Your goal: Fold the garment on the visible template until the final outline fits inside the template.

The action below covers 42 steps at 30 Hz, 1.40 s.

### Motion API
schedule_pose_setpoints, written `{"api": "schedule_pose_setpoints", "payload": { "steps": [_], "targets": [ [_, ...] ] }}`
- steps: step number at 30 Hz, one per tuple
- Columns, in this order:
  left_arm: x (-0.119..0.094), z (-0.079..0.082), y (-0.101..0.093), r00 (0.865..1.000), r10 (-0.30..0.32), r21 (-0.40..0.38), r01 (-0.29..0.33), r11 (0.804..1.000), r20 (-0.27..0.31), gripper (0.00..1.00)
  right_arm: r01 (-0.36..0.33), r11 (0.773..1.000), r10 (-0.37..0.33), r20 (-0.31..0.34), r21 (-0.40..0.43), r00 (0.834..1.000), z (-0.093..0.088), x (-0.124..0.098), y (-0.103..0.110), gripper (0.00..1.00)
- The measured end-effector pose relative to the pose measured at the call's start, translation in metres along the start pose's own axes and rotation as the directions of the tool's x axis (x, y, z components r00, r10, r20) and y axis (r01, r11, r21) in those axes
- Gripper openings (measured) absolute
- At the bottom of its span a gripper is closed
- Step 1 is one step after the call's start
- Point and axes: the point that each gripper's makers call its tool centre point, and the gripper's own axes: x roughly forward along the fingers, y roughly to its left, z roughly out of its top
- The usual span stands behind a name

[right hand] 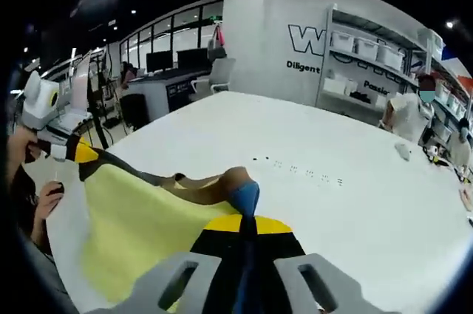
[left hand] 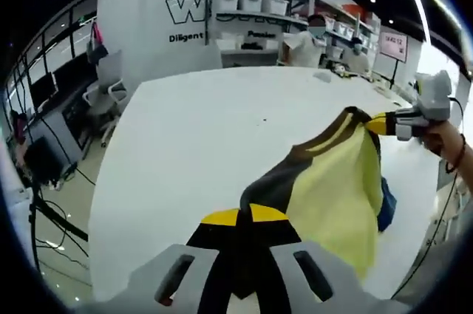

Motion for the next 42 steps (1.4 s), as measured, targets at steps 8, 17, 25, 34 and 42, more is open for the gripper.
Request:
{"api": "schedule_pose_setpoints", "payload": {
  "steps": [8, 17, 25, 34, 42],
  "targets": [
    [0.034, -0.038, -0.005, 0.982, 0.014, 0.043, -0.006, 0.999, -0.186, 0.02, 0.029, 0.996, -0.041, -0.153, -0.085, 0.987, -0.038, 0.039, -0.005, 0.00],
    [0.056, -0.069, -0.004, 0.954, -0.019, 0.013, 0.024, 1.000, -0.300, 0.02, 0.002, 1.000, -0.009, -0.259, -0.027, 0.966, -0.071, 0.053, -0.002, 0.00],
    [0.077, -0.079, 0.003, 0.953, -0.002, 0.016, 0.007, 1.000, -0.303, 0.02, 0.018, 1.000, -0.014, -0.212, 0.019, 0.977, -0.076, 0.074, -0.007, 0.00],
    [0.091, -0.071, 0.015, 0.965, 0.053, 0.013, -0.051, 0.999, -0.258, 0.02, 0.057, 0.991, -0.037, -0.160, 0.119, 0.986, -0.084, 0.089, -0.013, 0.00],
    [0.081, -0.049, 0.021, 0.986, 0.115, 0.031, -0.112, 0.993, -0.124, 0.21, 0.043, 0.974, -0.021, -0.101, 0.220, 0.995, -0.068, 0.082, -0.014, 0.08]
  ]
}}
